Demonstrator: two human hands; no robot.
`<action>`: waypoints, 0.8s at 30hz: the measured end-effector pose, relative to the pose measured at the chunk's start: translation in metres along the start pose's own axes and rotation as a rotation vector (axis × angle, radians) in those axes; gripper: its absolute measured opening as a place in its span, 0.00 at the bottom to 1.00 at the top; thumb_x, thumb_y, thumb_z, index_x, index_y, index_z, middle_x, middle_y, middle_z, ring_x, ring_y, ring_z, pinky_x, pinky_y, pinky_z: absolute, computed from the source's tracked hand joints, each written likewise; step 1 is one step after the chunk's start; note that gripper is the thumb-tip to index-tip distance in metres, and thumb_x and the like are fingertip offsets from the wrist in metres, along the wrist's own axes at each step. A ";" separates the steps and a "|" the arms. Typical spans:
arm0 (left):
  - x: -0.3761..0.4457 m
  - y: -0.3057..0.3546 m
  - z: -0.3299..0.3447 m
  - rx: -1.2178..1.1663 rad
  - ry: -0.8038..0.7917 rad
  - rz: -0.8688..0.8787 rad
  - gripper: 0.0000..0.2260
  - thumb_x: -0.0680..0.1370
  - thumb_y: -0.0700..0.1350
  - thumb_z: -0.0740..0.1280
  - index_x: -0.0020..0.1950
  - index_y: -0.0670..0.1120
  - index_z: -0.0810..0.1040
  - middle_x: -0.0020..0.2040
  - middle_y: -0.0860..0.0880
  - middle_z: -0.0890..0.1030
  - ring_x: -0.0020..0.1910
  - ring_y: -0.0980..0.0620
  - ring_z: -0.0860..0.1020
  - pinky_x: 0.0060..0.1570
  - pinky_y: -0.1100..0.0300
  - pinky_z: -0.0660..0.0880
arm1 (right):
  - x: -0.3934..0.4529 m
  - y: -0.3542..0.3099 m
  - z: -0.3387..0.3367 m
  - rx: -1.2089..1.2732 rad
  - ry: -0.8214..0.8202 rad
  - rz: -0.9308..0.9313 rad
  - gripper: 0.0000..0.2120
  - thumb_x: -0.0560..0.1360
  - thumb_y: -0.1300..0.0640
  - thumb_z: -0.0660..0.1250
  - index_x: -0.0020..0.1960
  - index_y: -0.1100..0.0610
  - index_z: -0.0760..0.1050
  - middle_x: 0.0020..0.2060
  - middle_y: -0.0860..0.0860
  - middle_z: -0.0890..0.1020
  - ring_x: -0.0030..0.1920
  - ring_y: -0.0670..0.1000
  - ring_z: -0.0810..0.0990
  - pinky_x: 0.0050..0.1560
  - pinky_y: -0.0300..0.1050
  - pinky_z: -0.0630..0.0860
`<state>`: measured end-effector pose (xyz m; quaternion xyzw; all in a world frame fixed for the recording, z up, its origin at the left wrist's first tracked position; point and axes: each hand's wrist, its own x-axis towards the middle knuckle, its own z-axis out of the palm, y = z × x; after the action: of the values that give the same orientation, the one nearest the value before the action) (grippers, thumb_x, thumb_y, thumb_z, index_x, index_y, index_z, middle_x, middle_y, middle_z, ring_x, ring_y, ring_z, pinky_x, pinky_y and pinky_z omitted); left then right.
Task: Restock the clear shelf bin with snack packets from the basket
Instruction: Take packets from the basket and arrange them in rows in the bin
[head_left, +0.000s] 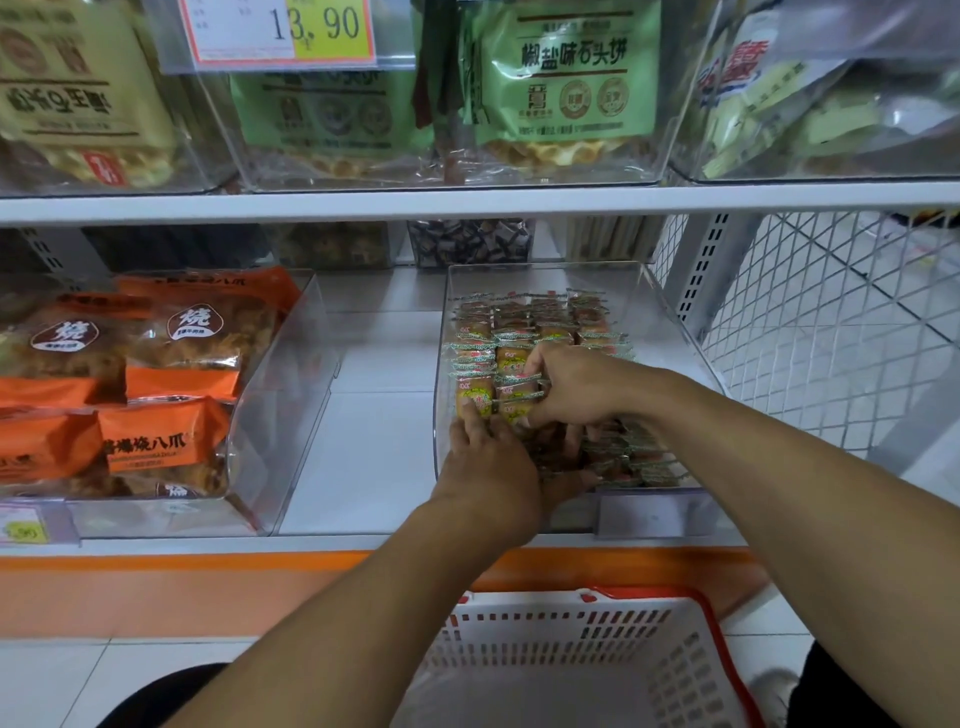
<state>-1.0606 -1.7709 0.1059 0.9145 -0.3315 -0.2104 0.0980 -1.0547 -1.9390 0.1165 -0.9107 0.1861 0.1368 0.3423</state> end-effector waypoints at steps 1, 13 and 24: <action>0.000 0.000 0.000 -0.003 0.002 -0.002 0.49 0.73 0.75 0.58 0.84 0.46 0.46 0.83 0.39 0.41 0.82 0.39 0.41 0.80 0.45 0.52 | 0.000 0.000 0.000 0.012 -0.005 0.001 0.28 0.74 0.56 0.76 0.65 0.49 0.62 0.44 0.58 0.83 0.31 0.55 0.86 0.22 0.40 0.73; -0.001 -0.001 0.000 0.006 0.003 0.015 0.48 0.74 0.74 0.57 0.84 0.47 0.45 0.83 0.39 0.41 0.82 0.39 0.42 0.80 0.44 0.53 | 0.000 -0.004 0.002 -0.051 -0.025 -0.002 0.36 0.77 0.59 0.72 0.78 0.49 0.56 0.58 0.60 0.80 0.30 0.53 0.86 0.25 0.40 0.77; 0.004 -0.003 0.004 0.035 -0.021 0.020 0.49 0.74 0.75 0.55 0.84 0.47 0.43 0.83 0.38 0.40 0.82 0.39 0.38 0.79 0.45 0.48 | -0.003 -0.008 0.011 -0.189 0.109 0.024 0.36 0.76 0.53 0.73 0.78 0.51 0.58 0.57 0.56 0.79 0.23 0.50 0.82 0.23 0.41 0.78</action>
<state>-1.0583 -1.7714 0.0999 0.9104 -0.3452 -0.2133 0.0806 -1.0553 -1.9254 0.1144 -0.9427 0.2014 0.1083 0.2428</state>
